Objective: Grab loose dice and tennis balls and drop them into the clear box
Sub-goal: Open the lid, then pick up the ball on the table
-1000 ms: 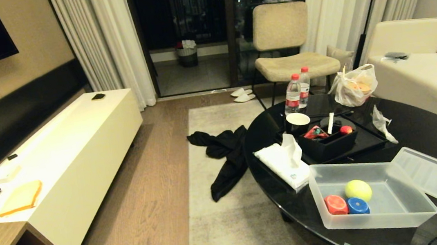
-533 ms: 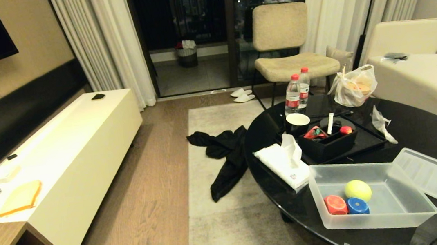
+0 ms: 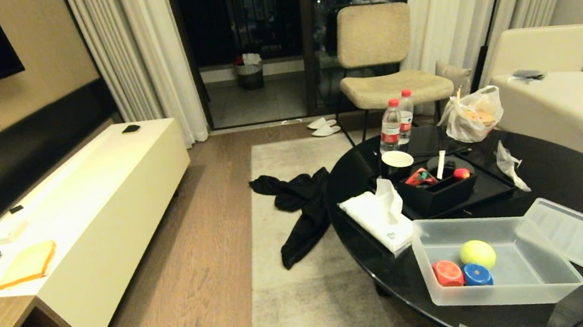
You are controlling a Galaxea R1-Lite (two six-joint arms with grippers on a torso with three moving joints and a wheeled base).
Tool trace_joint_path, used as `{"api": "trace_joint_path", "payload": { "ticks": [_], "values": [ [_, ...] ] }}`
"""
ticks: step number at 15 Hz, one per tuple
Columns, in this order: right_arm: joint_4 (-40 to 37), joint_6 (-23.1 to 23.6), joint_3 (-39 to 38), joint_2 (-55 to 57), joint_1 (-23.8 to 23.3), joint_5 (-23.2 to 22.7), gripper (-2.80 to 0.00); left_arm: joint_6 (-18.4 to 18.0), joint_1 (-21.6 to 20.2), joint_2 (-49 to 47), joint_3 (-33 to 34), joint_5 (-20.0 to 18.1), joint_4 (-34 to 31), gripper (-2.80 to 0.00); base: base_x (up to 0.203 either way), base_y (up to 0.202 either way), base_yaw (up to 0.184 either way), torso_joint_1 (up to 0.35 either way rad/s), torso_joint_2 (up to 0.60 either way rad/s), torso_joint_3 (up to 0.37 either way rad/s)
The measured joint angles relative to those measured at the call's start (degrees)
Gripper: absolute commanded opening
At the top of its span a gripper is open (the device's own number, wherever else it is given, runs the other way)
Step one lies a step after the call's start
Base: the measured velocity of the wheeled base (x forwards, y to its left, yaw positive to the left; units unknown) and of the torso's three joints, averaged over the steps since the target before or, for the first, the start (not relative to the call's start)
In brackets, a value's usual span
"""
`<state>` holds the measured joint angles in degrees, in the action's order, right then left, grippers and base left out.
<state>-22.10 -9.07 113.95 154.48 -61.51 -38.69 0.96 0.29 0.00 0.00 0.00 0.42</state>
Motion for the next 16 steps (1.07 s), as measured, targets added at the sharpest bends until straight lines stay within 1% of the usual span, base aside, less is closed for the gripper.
{"api": "trace_joint_path", "payload": {
  "ticks": [7, 12, 13, 15, 16],
  "values": [
    [-0.5, 0.0, 0.0, -3.2, -2.2, -1.2, 0.0, 0.0, 0.0, 0.0, 0.0, 0.0, 0.0, -2.8, 0.0, 0.0, 0.0, 0.0, 0.0, 0.0],
    [-4.7, 0.1, 0.0, -8.9, -4.2, -3.8, 0.0, 0.0, 0.0, 0.0, 0.0, 0.0, 0.0, -2.8, 0.0, 0.0, 0.0, 0.0, 0.0, 0.0],
    [-6.0, 0.1, 0.0, -10.4, -4.4, -4.0, -2.8, 0.0, -0.1, 0.0, 0.0, 0.0, 0.0, -2.8, 0.0, 0.0, 0.0, 0.0, 0.0, 0.0],
    [-10.0, 0.9, 0.0, -13.2, -4.5, -4.0, -2.8, 0.0, 0.0, 0.0, 0.0, 0.0, 0.0, -2.8, 0.0, 0.0, 0.0, 0.0, 0.0, 0.0],
    [-12.9, 2.7, 0.0, -14.7, -4.5, -4.0, -2.8, 0.0, 0.0, 0.0, 0.0, 0.0, 0.0, -2.8, 0.0, 0.0, 0.0, 0.0, 0.0, 0.0]
  ]
}}
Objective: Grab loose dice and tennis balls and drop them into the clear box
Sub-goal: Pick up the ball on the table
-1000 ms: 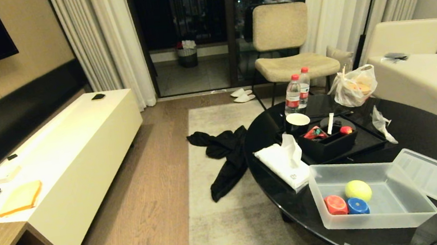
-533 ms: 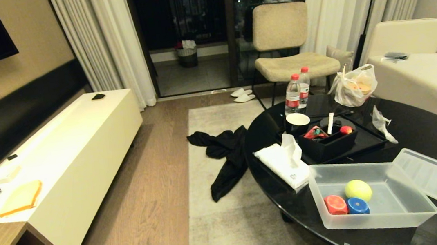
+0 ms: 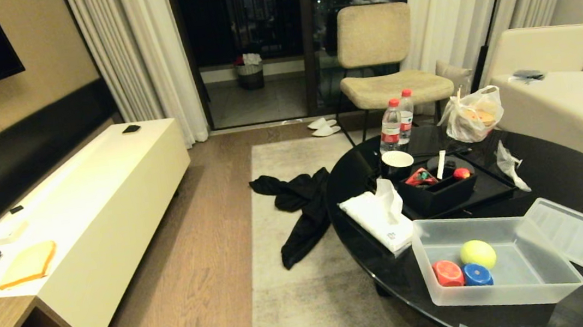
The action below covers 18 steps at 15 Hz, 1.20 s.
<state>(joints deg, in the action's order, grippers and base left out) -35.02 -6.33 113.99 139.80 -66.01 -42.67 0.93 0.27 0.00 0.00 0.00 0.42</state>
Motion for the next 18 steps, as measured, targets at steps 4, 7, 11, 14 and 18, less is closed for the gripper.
{"api": "trace_joint_path", "payload": {
  "ticks": [4, 7, 11, 14, 18],
  "values": [
    [-14.3, 8.2, 0.0, -5.9, 2.4, 4.7, -2.8, 0.0, 0.0, 0.0, 0.0, 0.0, 0.0, -2.8, 0.0, 0.0, 0.0, 0.0, 0.0, 0.0],
    [-25.1, 12.2, 0.0, -9.5, 7.5, 15.3, -2.8, 0.0, 0.0, 0.0, 0.0, 0.0, 0.0, -2.8, 0.0, 0.0, 0.0, 0.0, 0.0, 0.0],
    [-26.5, 12.5, 0.0, -13.7, 13.5, 21.1, -2.8, 0.0, 0.0, 0.0, 0.0, 0.0, 0.0, -2.8, 0.0, 0.0, 0.0, 0.0, 0.0, 0.0],
    [-23.0, 12.4, 0.0, -14.9, 18.6, 27.4, -2.8, 0.0, 0.0, 0.0, 0.0, 0.0, 0.0, -2.8, 0.0, 0.0, 0.0, 0.0, 0.0, 0.0],
    [-22.0, 12.4, 0.0, -14.0, 21.5, 30.4, 0.0, 0.0, 0.0, 0.0, 0.0, 0.0, 0.0, -2.8, 0.0, 0.0, 0.0, 0.0, 0.0, 0.0]
  ]
}}
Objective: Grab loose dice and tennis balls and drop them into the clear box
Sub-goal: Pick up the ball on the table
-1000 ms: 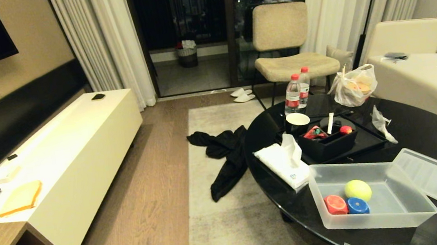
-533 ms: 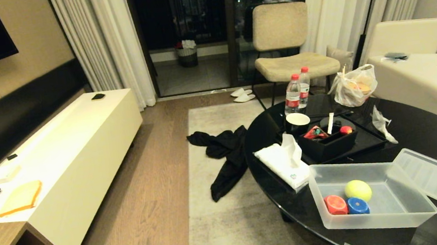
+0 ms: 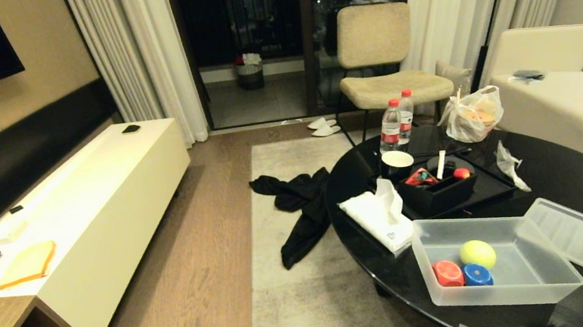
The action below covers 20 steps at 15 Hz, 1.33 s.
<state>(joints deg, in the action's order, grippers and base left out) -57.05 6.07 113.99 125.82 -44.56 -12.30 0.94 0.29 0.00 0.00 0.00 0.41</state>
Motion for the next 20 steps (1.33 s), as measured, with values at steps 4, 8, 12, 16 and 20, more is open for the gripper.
{"api": "trace_joint_path", "payload": {
  "ticks": [4, 8, 12, 16, 20],
  "values": [
    [-0.1, -0.2, 0.0, 2.2, 0.9, -0.2, 0.0, 0.0, -0.1, 0.0, 0.0, 0.0, 0.0, -2.8, 0.0, 0.0, 0.0, 0.0, 0.0, 0.0],
    [0.0, -1.3, -0.3, 5.1, 1.3, -0.4, 0.0, 0.0, 0.0, 0.0, 0.0, 0.0, 0.0, -2.8, 0.0, 0.0, 0.0, 0.0, 0.0, 0.0],
    [0.1, -1.3, -0.3, 7.6, 1.3, -1.3, 0.0, 0.0, 0.0, 0.0, 0.0, 0.0, 0.0, -2.8, 0.0, 0.0, 0.0, 0.0, 0.0, 0.0],
    [0.1, -1.4, -0.3, 10.4, 1.3, -1.3, 0.0, 0.0, 0.0, 0.0, 0.0, 0.0, 0.0, -2.8, 0.0, 0.0, 0.0, 0.0, 0.0, 0.0],
    [0.0, -1.4, -0.7, 12.2, 1.2, -1.3, 0.0, 0.0, -0.1, 0.0, 0.0, 0.0, 0.0, -2.8, 0.0, 0.0, 0.0, 0.0, 0.0, 0.0]
  ]
}}
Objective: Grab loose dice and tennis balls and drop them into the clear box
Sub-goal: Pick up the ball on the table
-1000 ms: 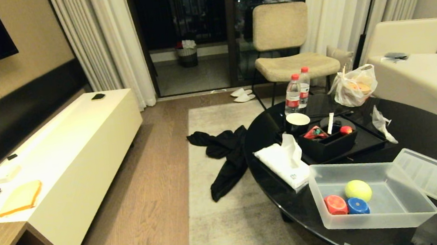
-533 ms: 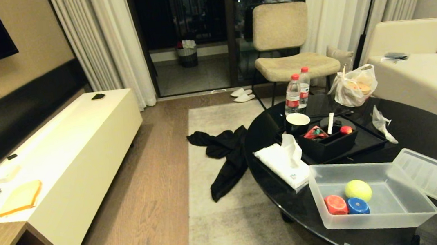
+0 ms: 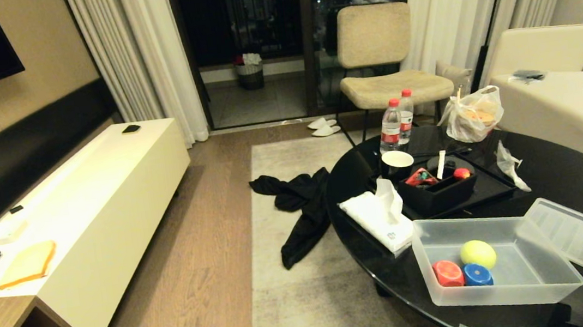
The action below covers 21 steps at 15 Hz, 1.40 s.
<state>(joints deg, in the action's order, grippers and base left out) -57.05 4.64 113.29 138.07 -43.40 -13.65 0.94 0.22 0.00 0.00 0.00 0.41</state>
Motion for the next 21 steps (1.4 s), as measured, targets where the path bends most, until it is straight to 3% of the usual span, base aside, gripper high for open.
{"api": "trace_joint_path", "payload": {
  "ticks": [21],
  "values": [
    [-0.4, 1.7, -1.6, 3.6, -1.6, 3.2, 0.0, -0.1, 0.0, 0.0, 0.0, 0.0, 0.0, -2.8, 0.0, 0.0, 0.0, 0.0, 0.0, 0.0]
  ]
}}
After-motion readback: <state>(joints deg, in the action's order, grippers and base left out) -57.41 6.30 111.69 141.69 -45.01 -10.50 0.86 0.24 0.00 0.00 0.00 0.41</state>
